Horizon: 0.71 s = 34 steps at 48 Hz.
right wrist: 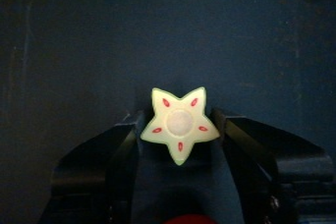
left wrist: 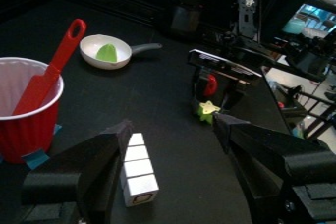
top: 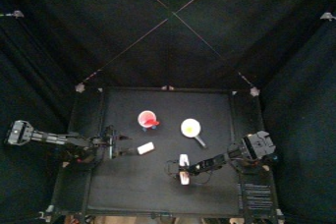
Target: Grab starfruit bottom
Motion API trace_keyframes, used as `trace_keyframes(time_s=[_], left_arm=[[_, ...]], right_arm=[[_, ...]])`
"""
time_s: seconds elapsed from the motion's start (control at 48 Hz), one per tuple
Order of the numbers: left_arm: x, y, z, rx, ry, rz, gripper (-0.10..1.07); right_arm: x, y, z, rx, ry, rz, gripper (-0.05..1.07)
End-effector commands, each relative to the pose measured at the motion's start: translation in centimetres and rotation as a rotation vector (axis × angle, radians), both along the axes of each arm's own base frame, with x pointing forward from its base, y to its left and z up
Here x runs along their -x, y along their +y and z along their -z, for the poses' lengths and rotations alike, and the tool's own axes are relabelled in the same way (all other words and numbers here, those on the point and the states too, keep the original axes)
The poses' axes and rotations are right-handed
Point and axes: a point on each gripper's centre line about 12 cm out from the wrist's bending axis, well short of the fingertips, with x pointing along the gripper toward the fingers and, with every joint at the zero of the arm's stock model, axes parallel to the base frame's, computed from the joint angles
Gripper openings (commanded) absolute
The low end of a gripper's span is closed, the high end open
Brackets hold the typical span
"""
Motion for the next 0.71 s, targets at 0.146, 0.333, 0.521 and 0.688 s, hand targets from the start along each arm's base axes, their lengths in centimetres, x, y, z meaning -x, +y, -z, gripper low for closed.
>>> trace_keyframes(time_s=[0.146,0.333,0.521,0.688], left_arm=[[-0.3,0.0,-0.5,-0.003,-0.018,-0.002,0.99],[-0.3,0.0,-0.5,-0.003,-0.018,0.000,0.99],[-0.3,0.0,-0.5,-0.003,-0.017,-0.002,0.99],[-0.3,0.0,-0.5,-0.005,-0.016,-0.001,0.99]], right_arm=[[-0.2,-0.5,-4.0,0.011,-0.095,0.035,0.69],[0.5,-1.0,-5.4,0.045,-0.119,0.074,0.69],[0.8,-0.7,-5.5,0.074,-0.115,0.083,0.69],[0.9,-0.7,-5.6,0.068,-0.115,0.095,0.69]])
